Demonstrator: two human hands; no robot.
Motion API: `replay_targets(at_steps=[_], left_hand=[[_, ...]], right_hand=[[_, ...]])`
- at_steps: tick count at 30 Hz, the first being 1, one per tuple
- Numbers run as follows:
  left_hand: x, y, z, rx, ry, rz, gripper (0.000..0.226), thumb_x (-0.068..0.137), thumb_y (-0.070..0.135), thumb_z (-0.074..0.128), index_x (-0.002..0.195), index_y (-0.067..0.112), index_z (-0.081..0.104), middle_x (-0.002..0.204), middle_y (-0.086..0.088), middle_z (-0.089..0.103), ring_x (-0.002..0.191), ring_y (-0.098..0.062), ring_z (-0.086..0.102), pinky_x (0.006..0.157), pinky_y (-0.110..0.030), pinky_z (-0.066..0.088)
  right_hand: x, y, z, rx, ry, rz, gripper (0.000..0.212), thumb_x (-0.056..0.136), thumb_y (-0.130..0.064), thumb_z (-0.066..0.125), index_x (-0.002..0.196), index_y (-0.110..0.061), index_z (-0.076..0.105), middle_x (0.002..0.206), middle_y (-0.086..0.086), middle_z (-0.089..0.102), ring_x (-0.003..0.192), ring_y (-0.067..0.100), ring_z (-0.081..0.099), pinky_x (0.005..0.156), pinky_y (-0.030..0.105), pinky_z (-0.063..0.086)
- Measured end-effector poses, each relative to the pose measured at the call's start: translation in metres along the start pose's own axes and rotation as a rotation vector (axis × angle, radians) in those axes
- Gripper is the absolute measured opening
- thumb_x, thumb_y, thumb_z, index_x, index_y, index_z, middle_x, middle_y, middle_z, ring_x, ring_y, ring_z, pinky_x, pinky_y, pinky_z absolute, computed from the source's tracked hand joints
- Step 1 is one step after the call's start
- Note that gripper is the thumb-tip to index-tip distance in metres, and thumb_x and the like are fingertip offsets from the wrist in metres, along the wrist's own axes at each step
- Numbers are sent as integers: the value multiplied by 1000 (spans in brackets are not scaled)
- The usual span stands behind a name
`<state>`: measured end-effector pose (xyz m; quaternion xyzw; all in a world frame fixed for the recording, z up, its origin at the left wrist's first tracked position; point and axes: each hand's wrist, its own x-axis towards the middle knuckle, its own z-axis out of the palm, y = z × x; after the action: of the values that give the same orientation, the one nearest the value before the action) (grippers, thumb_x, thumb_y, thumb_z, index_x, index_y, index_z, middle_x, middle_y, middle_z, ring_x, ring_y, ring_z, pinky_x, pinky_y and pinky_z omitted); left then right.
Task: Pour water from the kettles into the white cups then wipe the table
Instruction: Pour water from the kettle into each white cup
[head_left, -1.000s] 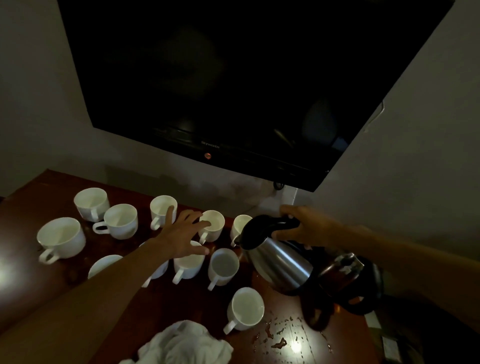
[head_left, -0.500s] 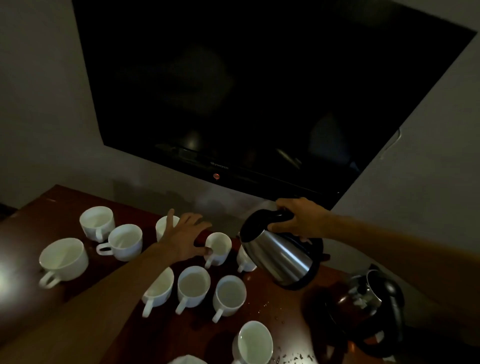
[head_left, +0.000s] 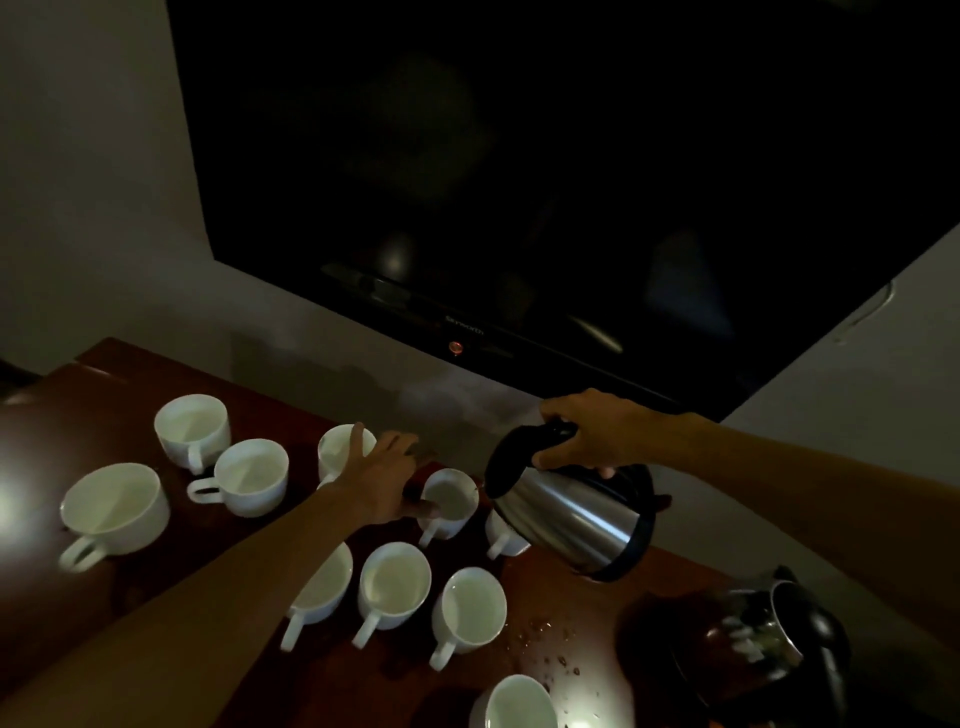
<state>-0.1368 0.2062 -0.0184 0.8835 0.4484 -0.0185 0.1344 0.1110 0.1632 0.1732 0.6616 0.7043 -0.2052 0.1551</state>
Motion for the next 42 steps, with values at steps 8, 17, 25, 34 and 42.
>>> replay_targets(at_steps=[8, 17, 25, 34, 42], left_hand=[[4, -18, 8, 46, -16, 28, 85, 83, 80, 46, 153, 38, 23, 162, -4, 16, 151, -28, 7, 114, -68, -3], [8, -31, 18, 68, -78, 23, 106, 68, 98, 19, 156, 40, 7, 165, -6, 5, 151, -33, -3, 111, -70, -8], [2, -27, 19, 42, -94, 2, 91, 82, 85, 33, 156, 41, 5, 165, -2, 0, 152, -32, -6, 113, -68, -8], [0, -23, 15, 43, -159, -21, 84, 89, 76, 38, 156, 39, 5, 166, 0, -8, 152, -32, -10, 113, -67, -9], [-5, -18, 14, 42, -184, -44, 85, 90, 76, 37, 157, 37, 0, 166, 0, -12, 152, -30, -12, 114, -69, -10]], right_hand=[[15, -10, -6, -48, -45, -18, 32, 91, -47, 70, 109, -27, 54, 82, 2, 72, 59, 16, 70, 59, 30, 58], [29, -19, -5, -215, -51, -49, 47, 91, -53, 67, 125, -24, 54, 97, 5, 73, 64, 15, 73, 60, 28, 60], [37, -28, -3, -251, -69, -69, 39, 92, -52, 66, 117, -24, 56, 92, 6, 74, 67, 16, 74, 64, 31, 61], [43, -39, -3, -317, -103, -130, 29, 92, -50, 67, 106, -29, 52, 87, 4, 74, 66, 18, 74, 59, 30, 59], [50, -45, -6, -382, -111, -172, 26, 93, -50, 65, 101, -30, 50, 84, 5, 74, 65, 17, 73, 62, 31, 58]])
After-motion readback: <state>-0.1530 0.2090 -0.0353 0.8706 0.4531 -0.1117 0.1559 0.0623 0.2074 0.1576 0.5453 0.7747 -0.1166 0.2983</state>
